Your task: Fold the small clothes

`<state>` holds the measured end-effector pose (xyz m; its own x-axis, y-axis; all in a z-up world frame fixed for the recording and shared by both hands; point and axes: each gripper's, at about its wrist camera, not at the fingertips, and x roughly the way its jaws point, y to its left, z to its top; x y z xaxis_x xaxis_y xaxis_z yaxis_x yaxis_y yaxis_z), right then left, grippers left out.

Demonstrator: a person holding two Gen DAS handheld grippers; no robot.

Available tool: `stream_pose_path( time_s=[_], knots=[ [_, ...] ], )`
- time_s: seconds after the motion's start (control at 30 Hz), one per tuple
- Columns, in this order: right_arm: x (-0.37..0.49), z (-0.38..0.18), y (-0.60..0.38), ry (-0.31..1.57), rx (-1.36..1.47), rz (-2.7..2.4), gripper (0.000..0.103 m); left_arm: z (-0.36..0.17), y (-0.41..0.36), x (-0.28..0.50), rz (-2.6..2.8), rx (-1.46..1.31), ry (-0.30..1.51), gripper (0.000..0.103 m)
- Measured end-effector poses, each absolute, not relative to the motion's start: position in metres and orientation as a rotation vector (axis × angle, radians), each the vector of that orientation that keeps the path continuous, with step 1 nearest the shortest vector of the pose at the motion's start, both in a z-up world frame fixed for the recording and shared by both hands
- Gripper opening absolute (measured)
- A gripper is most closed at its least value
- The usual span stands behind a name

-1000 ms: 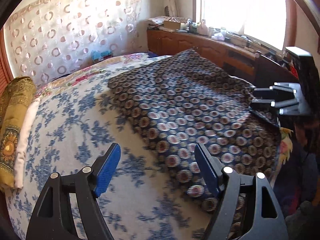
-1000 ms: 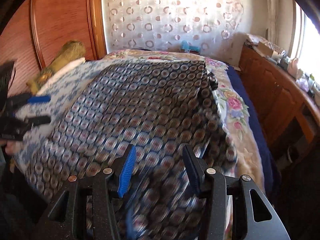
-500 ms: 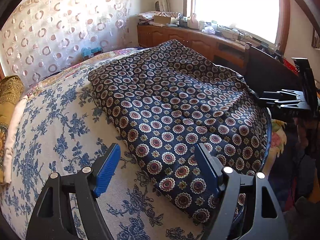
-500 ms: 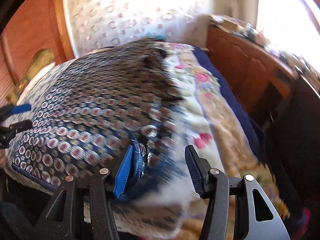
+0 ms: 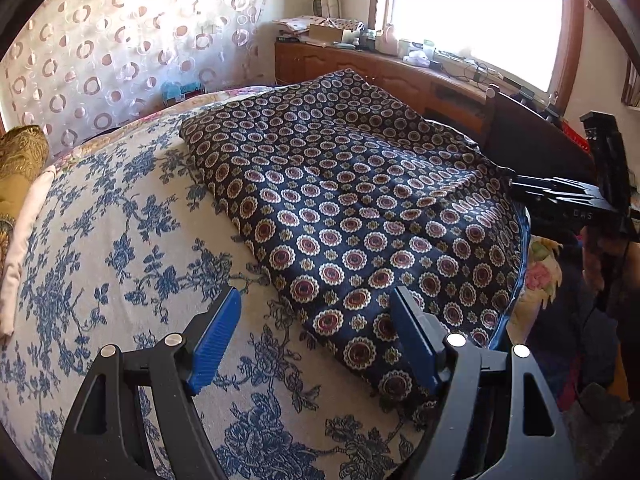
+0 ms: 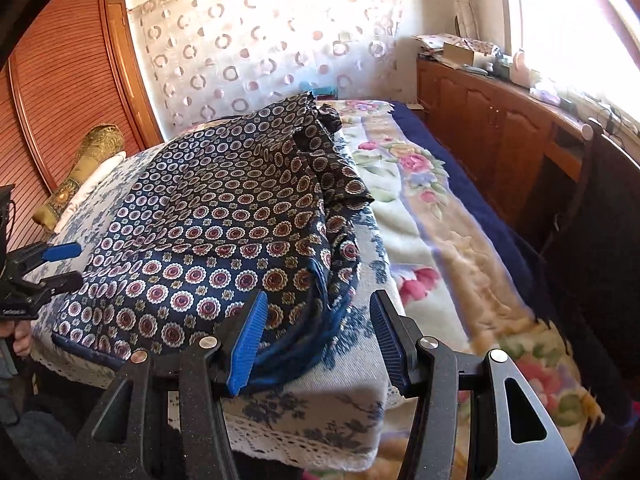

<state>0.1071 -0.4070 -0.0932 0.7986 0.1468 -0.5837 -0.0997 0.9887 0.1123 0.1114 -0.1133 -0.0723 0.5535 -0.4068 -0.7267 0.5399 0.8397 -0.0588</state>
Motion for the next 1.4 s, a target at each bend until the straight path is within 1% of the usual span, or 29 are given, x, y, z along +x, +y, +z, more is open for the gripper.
stream_pose_path(
  time_s=[0.13,0.27,0.3,0.37,0.43,0.5,0.63,0.7,0.73,0.77,0.87,1.2,1.23,1.3,1.33,1.4],
  knots=[
    [0.121,-0.098,-0.406,0.64,0.114,0.12,0.055,-0.075,-0.114,0.111,-0.566,0.178,0.818,0.077],
    [0.13,-0.101,-0.4,0.656,0.068,0.11,0.055,-0.076,-0.113,0.109,-0.572,0.174,0.823,0.077],
    [0.129,-0.102,-0.4,0.659,0.063,0.119,0.052,-0.077,-0.113,0.109,-0.574,0.172,0.826,0.077],
    [0.127,-0.104,-0.398,0.672,0.062,0.164,0.041,-0.078,-0.113,0.107,-0.575,0.173,0.832,0.077],
    [0.123,-0.105,-0.393,0.679,0.024,0.169,0.038,-0.08,-0.112,0.105,-0.576,0.17,0.838,0.077],
    [0.122,-0.105,-0.39,0.687,-0.01,0.172,0.028,-0.081,-0.11,0.102,-0.58,0.16,0.845,0.077],
    [0.123,-0.101,-0.395,0.697,-0.001,0.177,0.027,-0.081,-0.105,0.095,-0.595,0.133,0.851,0.077],
    [0.124,-0.101,-0.397,0.697,0.011,0.168,0.027,-0.081,-0.103,0.09,-0.609,0.126,0.85,0.069],
    [0.124,-0.101,-0.398,0.694,0.011,0.161,0.027,-0.081,-0.103,0.088,-0.619,0.123,0.851,0.061],
    [0.123,-0.101,-0.398,0.691,0.017,0.16,0.027,-0.081,-0.102,0.086,-0.63,0.117,0.852,0.056],
    [0.119,-0.102,-0.397,0.688,0.016,0.166,0.027,-0.079,-0.099,0.079,-0.656,0.088,0.856,0.047],
    [0.114,-0.102,-0.394,0.671,0.014,0.159,0.027,-0.084,-0.102,0.067,-0.691,0.072,0.881,0.046],
    [0.115,-0.103,-0.395,0.671,0.015,0.159,0.027,-0.085,-0.103,0.067,-0.699,0.07,0.884,0.033],
    [0.115,-0.104,-0.395,0.668,0.013,0.16,0.027,-0.085,-0.104,0.066,-0.702,0.074,0.887,0.022],
    [0.114,-0.104,-0.395,0.666,0.013,0.161,0.027,-0.086,-0.105,0.065,-0.719,0.067,0.894,0.008],
    [0.113,-0.103,-0.396,0.658,0.015,0.161,0.027,-0.084,-0.107,0.062,-0.725,0.066,0.884,0.004]
  ],
)
